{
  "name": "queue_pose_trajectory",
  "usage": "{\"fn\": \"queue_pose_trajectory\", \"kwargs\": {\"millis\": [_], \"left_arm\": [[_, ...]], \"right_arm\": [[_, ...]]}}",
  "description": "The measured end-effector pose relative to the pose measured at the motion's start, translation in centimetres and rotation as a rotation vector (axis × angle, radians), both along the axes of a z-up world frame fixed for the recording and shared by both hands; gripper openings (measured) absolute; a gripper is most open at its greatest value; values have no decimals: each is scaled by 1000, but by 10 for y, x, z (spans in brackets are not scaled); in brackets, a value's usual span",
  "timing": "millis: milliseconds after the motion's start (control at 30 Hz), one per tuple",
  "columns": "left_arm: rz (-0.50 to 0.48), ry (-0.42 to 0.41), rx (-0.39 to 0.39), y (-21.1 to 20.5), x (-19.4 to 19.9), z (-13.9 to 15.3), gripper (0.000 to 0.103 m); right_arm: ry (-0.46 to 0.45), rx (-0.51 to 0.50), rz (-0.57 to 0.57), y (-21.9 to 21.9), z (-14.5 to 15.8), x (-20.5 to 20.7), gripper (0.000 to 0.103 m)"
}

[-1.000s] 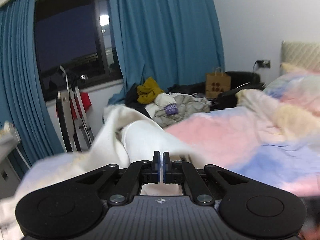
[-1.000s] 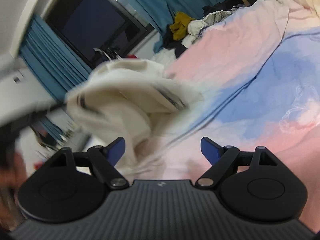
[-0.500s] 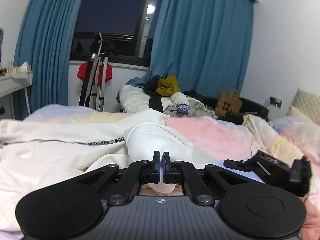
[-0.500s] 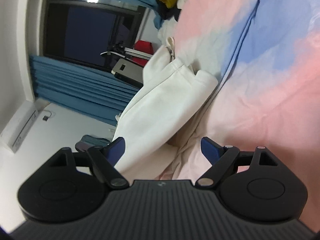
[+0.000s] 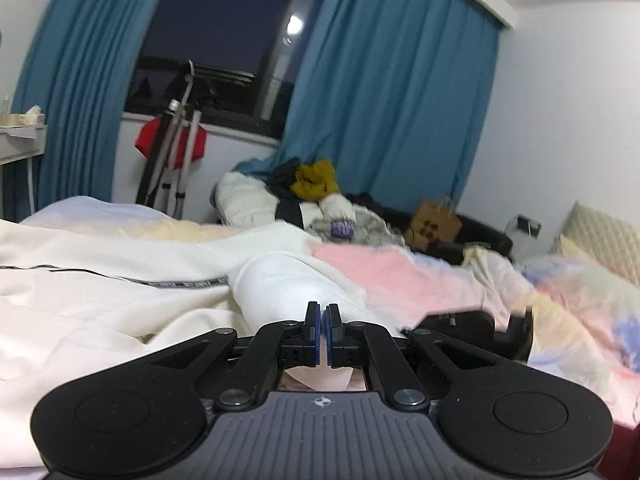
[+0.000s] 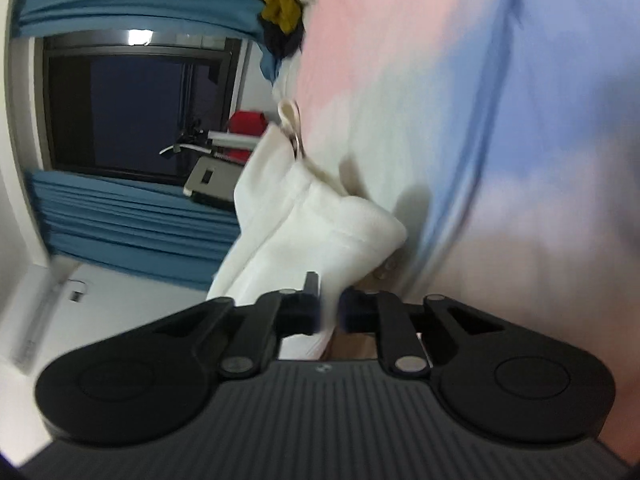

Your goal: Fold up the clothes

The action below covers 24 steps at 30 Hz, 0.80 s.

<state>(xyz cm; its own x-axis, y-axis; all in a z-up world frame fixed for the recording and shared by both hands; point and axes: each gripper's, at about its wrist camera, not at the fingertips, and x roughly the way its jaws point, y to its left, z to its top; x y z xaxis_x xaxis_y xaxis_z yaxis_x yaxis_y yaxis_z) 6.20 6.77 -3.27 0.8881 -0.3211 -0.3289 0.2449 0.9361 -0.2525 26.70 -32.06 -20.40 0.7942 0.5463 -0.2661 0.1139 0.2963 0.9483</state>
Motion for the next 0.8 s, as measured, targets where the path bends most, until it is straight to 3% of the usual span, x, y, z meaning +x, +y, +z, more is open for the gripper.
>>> {"fn": "queue_pose_trajectory", "kwargs": {"millis": [200, 333, 467, 633, 800], "left_arm": [[-137, -31, -25, -20, -11, -7, 6], [-248, -70, -79, -34, -25, -8, 18], [-264, -42, -78, -40, -30, -16, 23], [-144, 85, -119, -20, -16, -24, 48], [22, 272, -291, 50, -1, -21, 60]], "right_arm": [[-95, -139, -111, -36, 49, 2, 7], [-146, -219, -183, -74, 83, 3, 6], [-194, -300, -318, -133, 101, -19, 6], [-154, -290, -550, -214, 73, -58, 6], [30, -205, -598, -263, 14, -74, 6]]}}
